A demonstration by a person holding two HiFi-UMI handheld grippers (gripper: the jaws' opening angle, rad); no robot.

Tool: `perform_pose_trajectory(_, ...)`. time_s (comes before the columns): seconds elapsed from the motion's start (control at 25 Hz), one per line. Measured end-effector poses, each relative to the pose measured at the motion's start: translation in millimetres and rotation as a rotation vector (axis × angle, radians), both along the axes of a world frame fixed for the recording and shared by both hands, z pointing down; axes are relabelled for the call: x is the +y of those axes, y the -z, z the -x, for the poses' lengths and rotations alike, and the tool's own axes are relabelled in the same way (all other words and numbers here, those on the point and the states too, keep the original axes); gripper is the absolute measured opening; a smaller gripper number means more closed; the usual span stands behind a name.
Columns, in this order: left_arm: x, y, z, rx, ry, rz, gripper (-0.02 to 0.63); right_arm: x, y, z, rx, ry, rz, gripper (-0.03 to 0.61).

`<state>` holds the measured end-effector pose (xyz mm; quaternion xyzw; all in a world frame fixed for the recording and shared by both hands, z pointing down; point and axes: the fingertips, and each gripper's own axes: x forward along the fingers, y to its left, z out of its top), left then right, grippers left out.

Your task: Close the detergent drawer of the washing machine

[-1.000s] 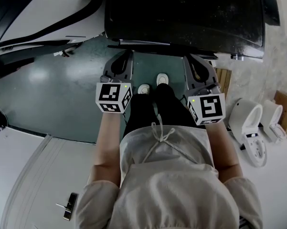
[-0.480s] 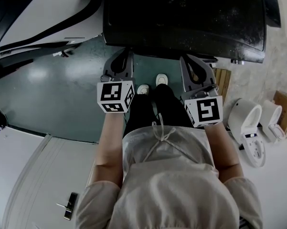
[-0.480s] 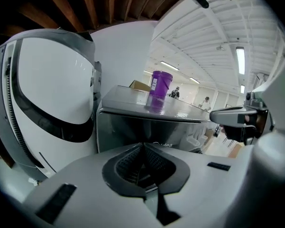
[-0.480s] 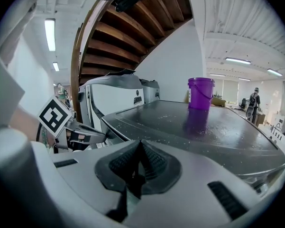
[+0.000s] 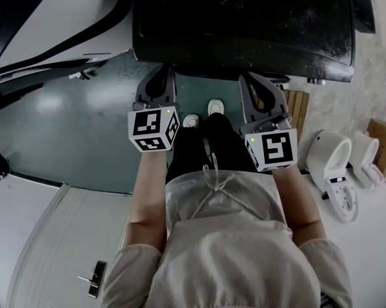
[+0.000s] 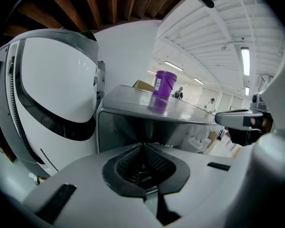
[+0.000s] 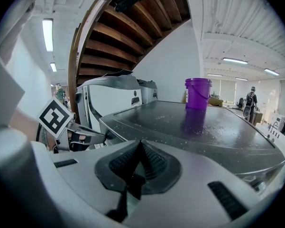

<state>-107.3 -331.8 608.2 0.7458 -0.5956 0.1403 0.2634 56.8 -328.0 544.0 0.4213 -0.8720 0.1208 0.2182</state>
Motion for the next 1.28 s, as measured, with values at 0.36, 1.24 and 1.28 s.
perform_pose_trajectory(0.36,14,-1,4,0.019,-0.018,0.007,0.019,20,14,2,-0.006,-0.006,-0.017,0.006)
perform_pose_trajectory(1.24,118,232,-17,-0.017,-0.301,-0.344,0.020,110,144,12,-0.120,-0.053,-0.258,0.006)
perform_pose_trajectory(1.28,122,241,-15,-0.023,-0.305,-0.357,0.020,113,153,13,-0.126,-0.053,-0.272,0.006)
